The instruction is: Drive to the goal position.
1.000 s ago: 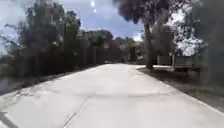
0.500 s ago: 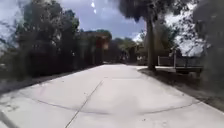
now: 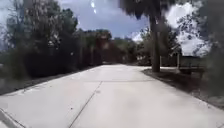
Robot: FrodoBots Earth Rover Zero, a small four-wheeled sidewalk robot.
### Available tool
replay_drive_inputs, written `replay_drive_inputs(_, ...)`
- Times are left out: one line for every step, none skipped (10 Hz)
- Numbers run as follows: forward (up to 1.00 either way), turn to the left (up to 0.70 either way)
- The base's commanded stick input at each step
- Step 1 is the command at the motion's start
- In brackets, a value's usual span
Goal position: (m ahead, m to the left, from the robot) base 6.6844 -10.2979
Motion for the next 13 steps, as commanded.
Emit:
replay_drive_inputs(0.82, 0.00)
replay_drive_inputs(0.82, 0.00)
replay_drive_inputs(0.82, 0.00)
replay_drive_inputs(0.82, 0.00)
replay_drive_inputs(0.82, 0.00)
replay_drive_inputs(0.82, -0.04)
replay_drive_inputs(0.82, -0.18)
replay_drive_inputs(0.82, -0.33)
replay_drive_inputs(0.82, -0.19)
replay_drive_inputs(0.82, -0.01)
replay_drive_inputs(0.82, 0.00)
replay_drive_inputs(0.82, 0.00)
replay_drive_inputs(0.82, 0.00)
